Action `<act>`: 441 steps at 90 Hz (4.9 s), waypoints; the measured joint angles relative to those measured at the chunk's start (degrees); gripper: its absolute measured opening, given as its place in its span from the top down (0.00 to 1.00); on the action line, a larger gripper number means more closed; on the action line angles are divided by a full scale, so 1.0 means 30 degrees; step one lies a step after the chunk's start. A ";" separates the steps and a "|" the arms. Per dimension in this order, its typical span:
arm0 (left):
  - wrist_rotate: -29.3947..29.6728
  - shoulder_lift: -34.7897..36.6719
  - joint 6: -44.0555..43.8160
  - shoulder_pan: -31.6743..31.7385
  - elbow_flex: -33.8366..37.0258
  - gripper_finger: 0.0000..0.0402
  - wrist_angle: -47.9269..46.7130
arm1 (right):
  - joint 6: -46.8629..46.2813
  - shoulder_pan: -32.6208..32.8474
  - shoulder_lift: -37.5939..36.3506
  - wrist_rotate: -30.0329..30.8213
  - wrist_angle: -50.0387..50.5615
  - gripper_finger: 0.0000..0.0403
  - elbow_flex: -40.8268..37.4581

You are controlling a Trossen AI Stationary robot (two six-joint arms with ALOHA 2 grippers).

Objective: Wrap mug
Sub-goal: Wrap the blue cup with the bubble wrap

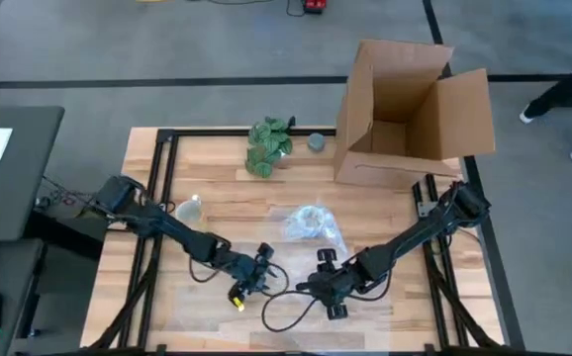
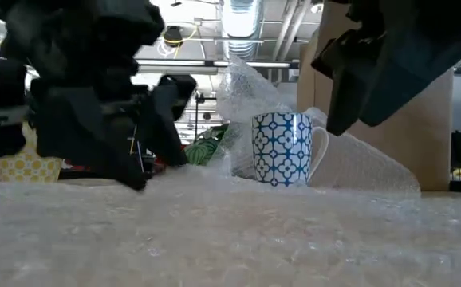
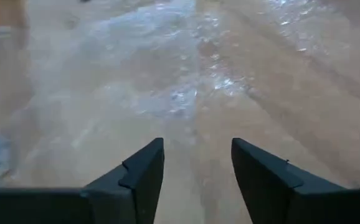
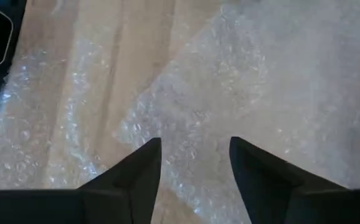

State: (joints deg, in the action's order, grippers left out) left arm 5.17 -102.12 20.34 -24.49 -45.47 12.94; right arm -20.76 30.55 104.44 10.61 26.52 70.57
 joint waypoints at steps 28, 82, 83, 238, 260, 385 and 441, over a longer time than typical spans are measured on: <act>0.1830 0.0009 0.0999 0.0262 -0.1224 0.65 -0.1936 | -0.0974 0.0236 0.0000 -0.0006 0.0017 0.59 -0.0007; 0.4812 0.0567 0.1358 0.0145 -0.1232 0.80 -0.1129 | -0.3088 0.0969 0.0000 -0.0007 -0.0382 0.60 -0.0007; 0.4901 0.0623 0.1365 0.0145 -0.1232 0.81 -0.1154 | -0.3088 0.0969 0.0000 -0.0007 -0.0448 0.60 -0.0007; 0.5183 0.4952 0.4337 0.4260 -0.1232 1.00 0.1831 | -1.6510 0.2305 -0.7520 0.8602 1.4240 0.69 -0.2042; 0.5180 0.4952 0.4334 0.4050 -0.1232 1.00 0.1796 | -1.6484 -0.0235 -1.1885 0.8348 0.7405 0.69 -0.8730; 0.5180 0.4952 0.3479 0.3635 -0.1225 1.00 0.1779 | -0.4909 -1.1571 -1.1552 -0.1951 -1.3549 0.48 -1.6553; 0.6651 0.4952 0.1549 0.0702 -0.1217 1.00 -0.0615 | -0.3873 -0.7137 -0.8640 -0.0488 -0.1384 0.95 -0.6562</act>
State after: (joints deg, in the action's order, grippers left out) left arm 25.12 -87.26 24.99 -22.38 -49.12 11.09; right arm -32.38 9.14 78.52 9.15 22.37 50.88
